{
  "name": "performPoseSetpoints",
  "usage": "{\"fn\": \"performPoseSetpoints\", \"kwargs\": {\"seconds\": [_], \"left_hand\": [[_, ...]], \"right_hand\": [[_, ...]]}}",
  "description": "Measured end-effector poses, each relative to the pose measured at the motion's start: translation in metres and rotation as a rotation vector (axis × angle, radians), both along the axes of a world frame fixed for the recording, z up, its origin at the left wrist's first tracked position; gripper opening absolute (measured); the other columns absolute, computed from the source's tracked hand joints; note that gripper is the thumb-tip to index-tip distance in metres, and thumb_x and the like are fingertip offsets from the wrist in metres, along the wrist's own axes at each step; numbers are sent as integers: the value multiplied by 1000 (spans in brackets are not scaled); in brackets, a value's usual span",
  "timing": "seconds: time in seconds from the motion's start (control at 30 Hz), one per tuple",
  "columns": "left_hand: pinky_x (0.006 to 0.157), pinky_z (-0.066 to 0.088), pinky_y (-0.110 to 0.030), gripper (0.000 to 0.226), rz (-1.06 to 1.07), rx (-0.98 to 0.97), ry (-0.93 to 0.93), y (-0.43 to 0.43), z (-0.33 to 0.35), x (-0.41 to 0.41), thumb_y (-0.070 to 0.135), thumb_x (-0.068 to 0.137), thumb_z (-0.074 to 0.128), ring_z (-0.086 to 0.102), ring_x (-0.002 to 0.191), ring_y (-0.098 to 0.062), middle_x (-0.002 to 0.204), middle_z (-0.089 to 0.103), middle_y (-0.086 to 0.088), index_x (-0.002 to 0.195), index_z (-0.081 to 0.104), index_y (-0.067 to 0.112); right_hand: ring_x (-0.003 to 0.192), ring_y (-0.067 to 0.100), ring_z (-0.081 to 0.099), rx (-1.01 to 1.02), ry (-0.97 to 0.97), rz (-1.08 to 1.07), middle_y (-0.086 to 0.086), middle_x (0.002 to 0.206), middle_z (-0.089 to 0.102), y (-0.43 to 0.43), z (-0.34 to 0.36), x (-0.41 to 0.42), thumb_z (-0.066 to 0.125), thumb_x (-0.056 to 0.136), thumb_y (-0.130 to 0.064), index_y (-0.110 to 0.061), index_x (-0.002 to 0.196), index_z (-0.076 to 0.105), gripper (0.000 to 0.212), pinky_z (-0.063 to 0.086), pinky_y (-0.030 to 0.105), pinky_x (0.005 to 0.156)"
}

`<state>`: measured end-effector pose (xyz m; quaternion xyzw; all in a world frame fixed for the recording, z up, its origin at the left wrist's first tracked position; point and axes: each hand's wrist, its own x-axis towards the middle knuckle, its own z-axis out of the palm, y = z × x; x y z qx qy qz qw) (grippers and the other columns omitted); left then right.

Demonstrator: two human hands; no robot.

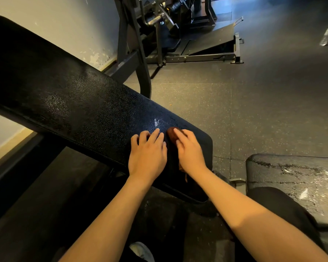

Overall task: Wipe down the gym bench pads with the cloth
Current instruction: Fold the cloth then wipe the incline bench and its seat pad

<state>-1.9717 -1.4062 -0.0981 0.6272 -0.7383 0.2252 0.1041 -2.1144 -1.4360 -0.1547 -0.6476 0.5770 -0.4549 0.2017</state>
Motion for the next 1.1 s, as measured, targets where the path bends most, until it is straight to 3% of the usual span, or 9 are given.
{"fn": "performPoseSetpoints", "kwargs": {"seconds": [0.1,0.23,0.37,0.5,0.73,0.87,0.97,1.1], "left_hand": [[102,33,-47,40,3,-31,19,2,-1,-1,38,101,47,50,121,-24,141,59,7,134,62,23],[103,32,-46,43,27,-44,53,2,-1,-4,40,102,41,51,119,-23,140,60,9,135,62,23],[104,31,-46,48,21,-27,69,3,0,-3,42,102,34,50,121,-23,141,59,7,137,60,21],[105,31,-46,49,21,1,54,3,-1,-1,43,102,33,48,123,-23,143,57,8,139,58,23],[105,31,-45,43,53,36,108,-2,1,-2,42,103,39,46,125,-23,144,56,10,138,60,26],[99,34,-47,42,29,45,64,-4,3,-3,41,100,43,48,119,-25,142,58,10,134,63,25],[101,33,-47,43,29,18,38,-2,-1,-4,42,101,43,48,118,-24,143,57,9,136,61,25],[101,34,-45,47,55,6,105,-5,-2,-6,45,102,36,48,118,-23,140,59,11,136,62,25]], "right_hand": [[125,18,51,110,-94,-131,2,142,49,-17,2,-6,46,104,-14,-17,143,55,40,30,16,97],[122,13,51,31,-44,-56,-2,138,52,7,5,9,50,102,-19,-19,139,58,39,34,18,99],[120,12,50,-38,25,37,-5,132,52,20,-1,9,52,102,-26,-23,139,58,38,44,27,100],[125,19,46,58,19,-83,0,135,47,-7,3,-3,51,102,-21,-20,139,58,38,43,35,103],[126,12,41,17,46,-32,-3,140,44,27,6,20,47,103,-21,-18,140,55,37,35,22,98],[124,20,48,32,91,-20,-1,136,47,-2,-4,-4,49,102,-18,-20,139,57,38,44,34,102],[123,24,49,136,-6,-104,2,137,46,-20,-2,-12,47,102,-16,-19,140,56,39,43,37,104],[123,22,46,82,30,-85,2,136,44,-2,3,5,47,102,-22,-16,138,57,37,42,37,104]]}}
